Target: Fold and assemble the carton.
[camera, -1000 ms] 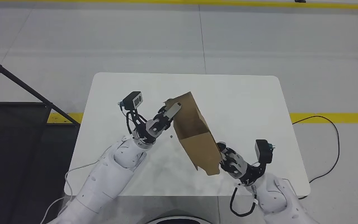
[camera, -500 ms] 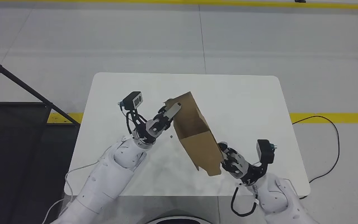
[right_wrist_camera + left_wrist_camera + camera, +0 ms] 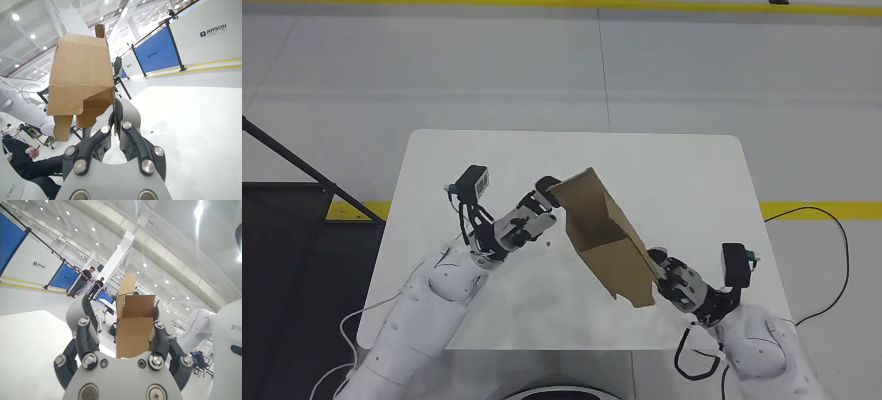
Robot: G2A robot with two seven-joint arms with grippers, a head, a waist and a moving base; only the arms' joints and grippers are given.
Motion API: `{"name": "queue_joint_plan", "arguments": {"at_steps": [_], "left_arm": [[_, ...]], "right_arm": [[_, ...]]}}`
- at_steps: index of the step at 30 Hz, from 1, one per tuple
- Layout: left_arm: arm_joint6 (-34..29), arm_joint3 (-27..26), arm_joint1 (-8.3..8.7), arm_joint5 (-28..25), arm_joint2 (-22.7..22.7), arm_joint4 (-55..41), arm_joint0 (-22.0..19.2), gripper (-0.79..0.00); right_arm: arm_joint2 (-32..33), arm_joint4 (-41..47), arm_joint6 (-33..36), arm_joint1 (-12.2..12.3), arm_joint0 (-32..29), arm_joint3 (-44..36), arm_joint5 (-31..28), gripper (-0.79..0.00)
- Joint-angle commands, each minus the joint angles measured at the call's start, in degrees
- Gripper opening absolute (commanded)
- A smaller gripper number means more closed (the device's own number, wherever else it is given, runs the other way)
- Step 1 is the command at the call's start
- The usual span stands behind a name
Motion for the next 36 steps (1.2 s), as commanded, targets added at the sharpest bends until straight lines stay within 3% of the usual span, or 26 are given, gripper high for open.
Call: {"name": "queue_joint_plan", "arguments": {"at_steps": [1, 10, 20, 36], "left_arm": [[-2.03, -0.32, 0.6, 0.0, -1.51, -0.46, 0.84, 0.0], [-9.29, -2.03, 3.12, 0.0, -8.43, 0.27, 5.09, 0.0], [-20.29, -5.3, 6.24, 0.0, -13.87, -2.81, 9.08, 0.0], [-22.54, -6.5, 6.66, 1.91, -13.85, -1.14, 8.69, 0.0]], "right_arm": [[1.27, 0.8, 2.84, 0.36, -0.17, -0.64, 0.71, -0.785], [4.53, 8.78, 17.36, 2.14, 0.23, -1.27, 1.99, -0.785], [6.03, 20.56, 37.07, 4.43, 3.86, 0.1, 7.84, -0.785], [5.62, 20.84, 37.35, 4.52, 4.14, -0.12, 9.48, -0.785]]}}
